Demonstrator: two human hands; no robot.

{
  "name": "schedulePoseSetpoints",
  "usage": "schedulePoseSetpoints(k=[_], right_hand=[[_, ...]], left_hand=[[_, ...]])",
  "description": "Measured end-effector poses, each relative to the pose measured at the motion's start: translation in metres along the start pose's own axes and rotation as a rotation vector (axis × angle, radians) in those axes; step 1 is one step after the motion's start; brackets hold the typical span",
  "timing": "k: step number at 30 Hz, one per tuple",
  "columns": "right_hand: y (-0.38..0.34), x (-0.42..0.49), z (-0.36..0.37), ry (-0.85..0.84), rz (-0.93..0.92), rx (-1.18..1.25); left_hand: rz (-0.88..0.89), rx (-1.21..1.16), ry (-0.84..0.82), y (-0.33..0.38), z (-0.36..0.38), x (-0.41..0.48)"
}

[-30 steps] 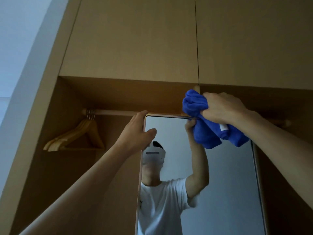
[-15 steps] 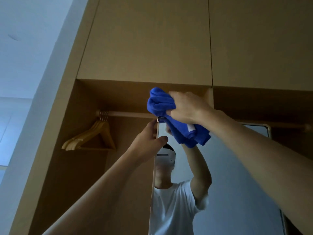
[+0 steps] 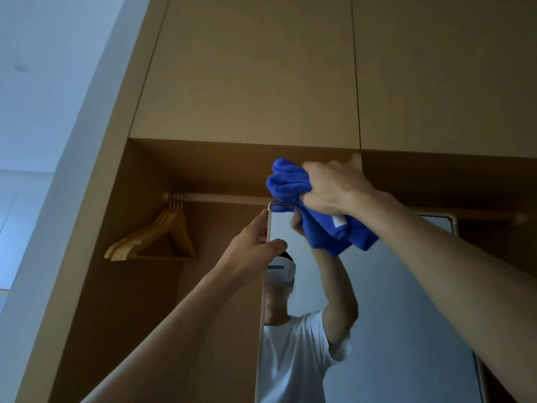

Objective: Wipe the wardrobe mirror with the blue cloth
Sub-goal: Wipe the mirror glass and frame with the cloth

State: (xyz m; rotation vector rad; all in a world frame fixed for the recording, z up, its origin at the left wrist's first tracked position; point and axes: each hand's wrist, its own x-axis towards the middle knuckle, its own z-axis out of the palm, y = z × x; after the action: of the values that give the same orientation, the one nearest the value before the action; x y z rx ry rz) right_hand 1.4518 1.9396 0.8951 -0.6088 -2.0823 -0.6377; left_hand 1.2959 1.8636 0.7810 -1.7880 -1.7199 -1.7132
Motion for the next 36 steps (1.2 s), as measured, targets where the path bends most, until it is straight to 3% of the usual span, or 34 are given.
schedulePoseSetpoints(k=[5,10,14,17,20,23,26,31,34,36], right_hand=[[-0.037,0.011,0.002,-0.01,-0.172,0.007],[-0.031,0.003,0.001,-0.056,-0.346,0.033],[-0.025,-0.002,-0.004,-0.045,-0.434,0.058],[-0.029,-0.004,-0.007,0.029,-0.371,0.261],[-0.033,-0.001,-0.006,0.071,-0.243,0.594],[-0.037,-0.004,0.004,-0.041,-0.205,0.938],[-0.046,-0.01,0.022,-0.112,-0.22,1.05],[-0.058,-0.009,0.029,-0.039,-0.095,0.769],[-0.053,-0.007,0.029,-0.042,-0.079,0.504],[-0.041,-0.006,0.028,0.054,-0.031,0.299]], left_hand=[[-0.004,-0.067,-0.019,-0.008,0.001,-0.008],[-0.049,-0.201,0.006,-0.016,-0.001,-0.017],[0.028,-0.235,0.083,-0.014,-0.011,-0.015],[0.098,-0.342,0.198,-0.003,-0.024,-0.007],[0.09,-0.452,0.158,0.009,-0.035,-0.006],[0.047,-0.71,0.119,0.013,-0.039,-0.006],[0.013,-0.805,0.148,0.011,-0.042,-0.006],[-0.041,-0.623,0.325,0.011,-0.05,-0.01],[-0.015,-0.296,0.555,0.008,-0.058,-0.009],[-0.003,-0.049,0.66,0.002,-0.066,-0.01]])
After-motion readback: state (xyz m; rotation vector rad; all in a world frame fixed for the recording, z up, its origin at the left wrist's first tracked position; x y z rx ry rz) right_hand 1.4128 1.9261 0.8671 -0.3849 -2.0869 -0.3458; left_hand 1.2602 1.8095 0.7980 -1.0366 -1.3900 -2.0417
